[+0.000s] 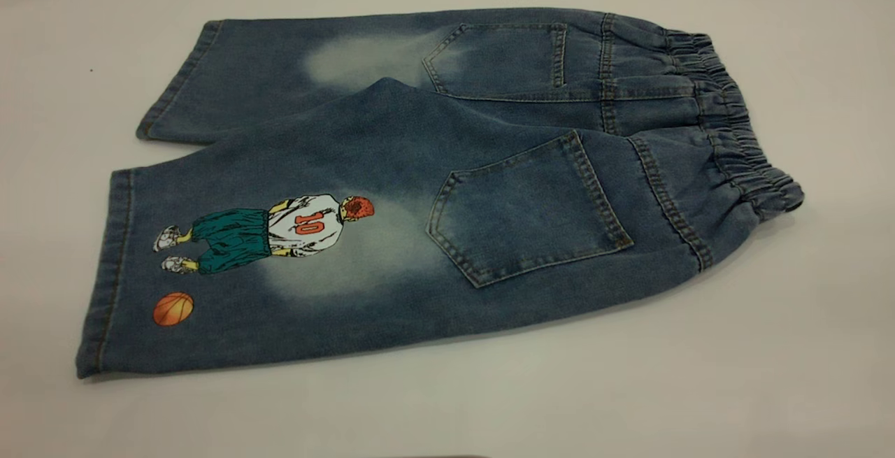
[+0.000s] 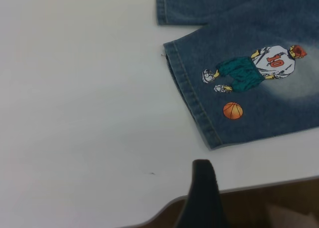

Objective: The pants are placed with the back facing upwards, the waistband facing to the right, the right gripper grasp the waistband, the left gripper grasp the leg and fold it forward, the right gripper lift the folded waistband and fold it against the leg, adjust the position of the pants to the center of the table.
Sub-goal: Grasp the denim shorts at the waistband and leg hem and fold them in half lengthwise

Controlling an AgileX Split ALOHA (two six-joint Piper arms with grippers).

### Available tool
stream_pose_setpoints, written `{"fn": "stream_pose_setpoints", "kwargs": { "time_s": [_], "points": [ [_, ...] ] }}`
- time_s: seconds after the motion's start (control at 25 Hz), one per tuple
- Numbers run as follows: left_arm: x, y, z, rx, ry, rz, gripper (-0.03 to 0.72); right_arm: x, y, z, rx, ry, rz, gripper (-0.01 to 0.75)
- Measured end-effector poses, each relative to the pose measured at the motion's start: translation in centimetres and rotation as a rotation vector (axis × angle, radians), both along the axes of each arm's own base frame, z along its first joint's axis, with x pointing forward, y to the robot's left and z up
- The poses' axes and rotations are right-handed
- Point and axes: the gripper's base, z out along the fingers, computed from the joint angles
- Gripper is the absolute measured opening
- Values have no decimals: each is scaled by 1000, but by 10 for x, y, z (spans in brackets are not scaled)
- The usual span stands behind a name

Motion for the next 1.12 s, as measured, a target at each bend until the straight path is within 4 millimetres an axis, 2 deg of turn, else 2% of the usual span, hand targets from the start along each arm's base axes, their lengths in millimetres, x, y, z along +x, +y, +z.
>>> {"fn": "stream_pose_setpoints", "kwargs": {
  "time_s": [1.12],
  "points": [
    [0, 2, 0, -15, 3, 40, 517, 0, 0, 0, -2, 0, -1, 586]
  ]
}}
